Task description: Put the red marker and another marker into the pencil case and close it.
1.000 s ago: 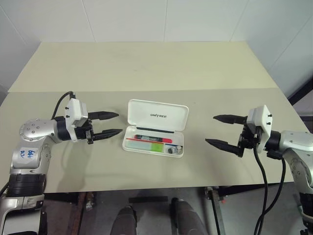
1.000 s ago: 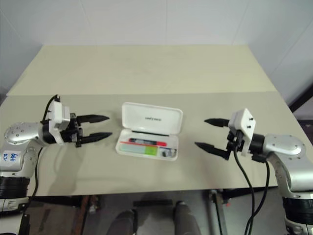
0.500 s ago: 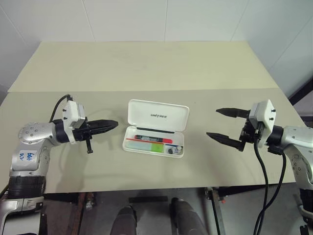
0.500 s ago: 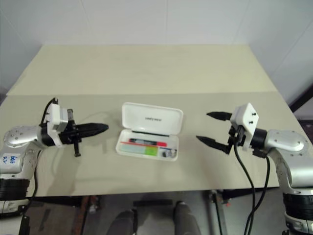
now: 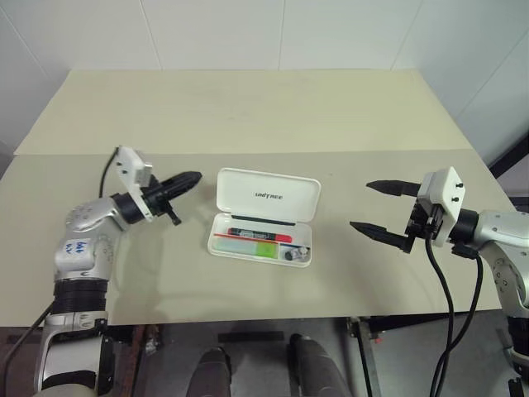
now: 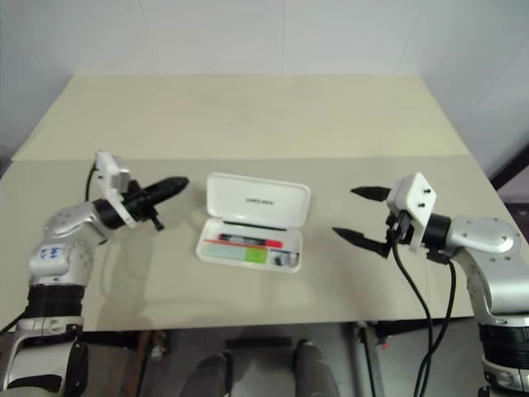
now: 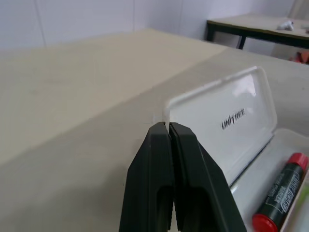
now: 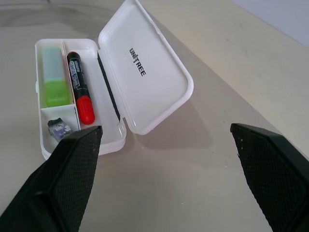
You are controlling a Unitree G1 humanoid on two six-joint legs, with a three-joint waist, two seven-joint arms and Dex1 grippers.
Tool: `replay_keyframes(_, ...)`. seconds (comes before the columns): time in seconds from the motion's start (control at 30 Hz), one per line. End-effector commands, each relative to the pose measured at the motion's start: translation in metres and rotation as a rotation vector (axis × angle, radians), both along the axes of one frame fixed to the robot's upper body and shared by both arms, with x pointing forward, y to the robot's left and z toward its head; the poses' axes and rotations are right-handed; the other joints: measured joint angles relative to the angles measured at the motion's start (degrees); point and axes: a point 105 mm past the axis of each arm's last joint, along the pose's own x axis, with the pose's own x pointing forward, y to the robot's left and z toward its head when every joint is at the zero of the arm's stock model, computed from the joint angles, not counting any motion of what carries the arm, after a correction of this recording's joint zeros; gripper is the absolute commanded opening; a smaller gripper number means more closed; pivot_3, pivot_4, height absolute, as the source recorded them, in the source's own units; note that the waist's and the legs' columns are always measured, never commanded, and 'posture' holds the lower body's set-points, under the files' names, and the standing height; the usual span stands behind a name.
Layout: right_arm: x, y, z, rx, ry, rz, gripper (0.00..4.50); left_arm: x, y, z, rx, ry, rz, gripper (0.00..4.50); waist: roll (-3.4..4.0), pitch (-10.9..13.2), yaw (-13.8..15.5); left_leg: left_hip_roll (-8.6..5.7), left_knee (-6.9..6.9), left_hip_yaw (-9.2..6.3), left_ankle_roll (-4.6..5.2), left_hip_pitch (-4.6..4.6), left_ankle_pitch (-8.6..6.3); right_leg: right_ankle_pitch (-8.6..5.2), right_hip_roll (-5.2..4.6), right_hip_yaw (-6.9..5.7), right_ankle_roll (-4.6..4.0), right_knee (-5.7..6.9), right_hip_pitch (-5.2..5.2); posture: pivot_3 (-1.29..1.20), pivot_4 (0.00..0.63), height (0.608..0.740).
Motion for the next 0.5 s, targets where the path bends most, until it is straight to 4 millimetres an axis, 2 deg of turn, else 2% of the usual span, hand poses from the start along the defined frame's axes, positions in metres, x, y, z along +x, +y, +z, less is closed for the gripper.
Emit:
replay_keyframes(0.03,-0.004,0.007,0.011,0.002,-0.048,0.02,4.5,0.007,-0.012,0.0,0.029,0.019,-0.024,0.03,0.0,0.0,0.02,0.0,0.01,0.0,0.0,0.0,0.0,0.0,0.0,0.0,0.0,0.0,0.0,0.0,0.15,0.74)
replay_keyframes(0.17,-0.007,0.011,0.014,0.012,-0.056,0.024,4.5,0.017,-0.022,0.003,-0.015,0.034,-0.034,0.03,0.0,0.0,0.24,0.0,0.02,0.0,0.0,-0.01,0.0,0.0,0.0,0.0,0.0,0.0,0.0,0.0,0.15,0.74)
replay_keyframes(0.2,-0.008,0.012,0.014,0.014,-0.057,0.023,4.5,0.016,-0.024,0.01,-0.051,0.005,-0.05,0.03,0.0,0.0,0.23,0.0,0.03,0.0,0.0,0.0,0.0,0.0,0.0,0.0,0.0,0.0,0.0,0.0,0.15,0.74)
replay_keyframes(0.33,-0.012,0.01,0.014,0.021,-0.051,0.012,4.5,0.001,-0.027,0.037,-0.226,-0.067,-0.162,0.03,0.0,0.0,0.25,0.0,-0.02,0.0,-0.01,0.0,0.0,0.0,0.0,0.0,0.0,-0.01,0.0,0.0,0.15,0.74)
replay_keyframes(0.5,-0.014,0.009,0.011,0.023,-0.039,0.004,4.5,-0.002,-0.021,0.043,-0.259,-0.095,-0.147,0.03,0.0,0.0,0.49,0.0,-0.01,-0.01,-0.01,-0.01,-0.01,0.0,0.0,-0.01,0.0,-0.02,0.0,0.0,0.15,0.74)
